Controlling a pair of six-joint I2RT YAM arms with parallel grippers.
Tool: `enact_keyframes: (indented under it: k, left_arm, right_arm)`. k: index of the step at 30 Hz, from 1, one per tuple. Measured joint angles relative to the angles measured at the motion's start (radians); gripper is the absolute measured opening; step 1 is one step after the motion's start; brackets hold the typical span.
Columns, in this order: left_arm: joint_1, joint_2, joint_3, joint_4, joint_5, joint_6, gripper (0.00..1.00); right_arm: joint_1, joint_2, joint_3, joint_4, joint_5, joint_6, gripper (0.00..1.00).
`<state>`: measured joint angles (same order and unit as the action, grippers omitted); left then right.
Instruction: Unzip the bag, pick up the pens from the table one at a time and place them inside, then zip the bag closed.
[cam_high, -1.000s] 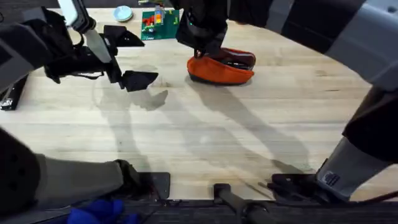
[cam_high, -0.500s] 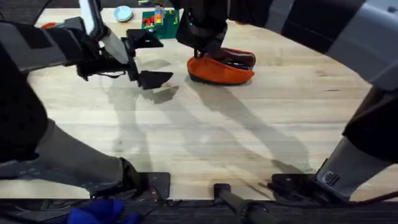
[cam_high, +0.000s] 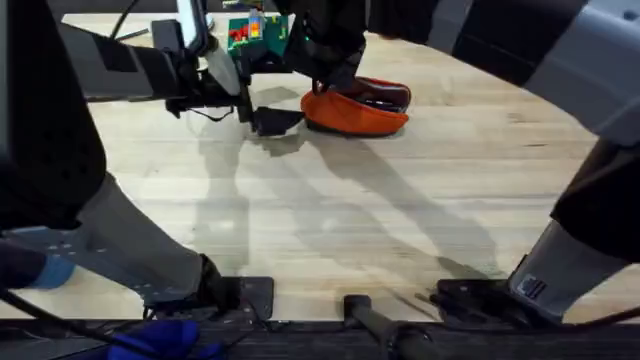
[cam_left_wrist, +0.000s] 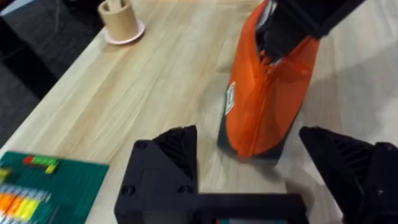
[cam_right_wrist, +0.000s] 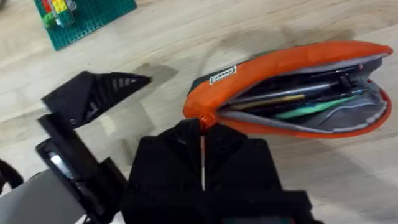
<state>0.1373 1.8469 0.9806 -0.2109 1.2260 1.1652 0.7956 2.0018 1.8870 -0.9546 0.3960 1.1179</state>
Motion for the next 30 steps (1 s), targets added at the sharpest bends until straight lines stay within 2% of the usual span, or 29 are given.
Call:
enact_keyframes:
  k: [7, 15, 27, 30]
  left_arm:
    - [-0.074, 0.0, 0.0, 0.037, -0.045, -0.064, 0.993]
    - [-0.123, 0.0, 0.0, 0.103, -0.092, -0.134, 0.993]
    - [-0.152, 0.047, 0.0, 0.122, -0.112, -0.165, 0.994]
    - [-0.152, 0.057, 0.0, 0.123, -0.112, -0.17, 0.968]
  right_arm:
    - [0.0, 0.0, 0.0, 0.0, 0.0, 0.0, 0.032]
    - [0.0, 0.0, 0.0, 0.0, 0.0, 0.0, 0.032]
    - [0.0, 0.0, 0.0, 0.0, 0.0, 0.0, 0.032]
    - [0.0, 0.0, 0.0, 0.0, 0.0, 0.0, 0.032]
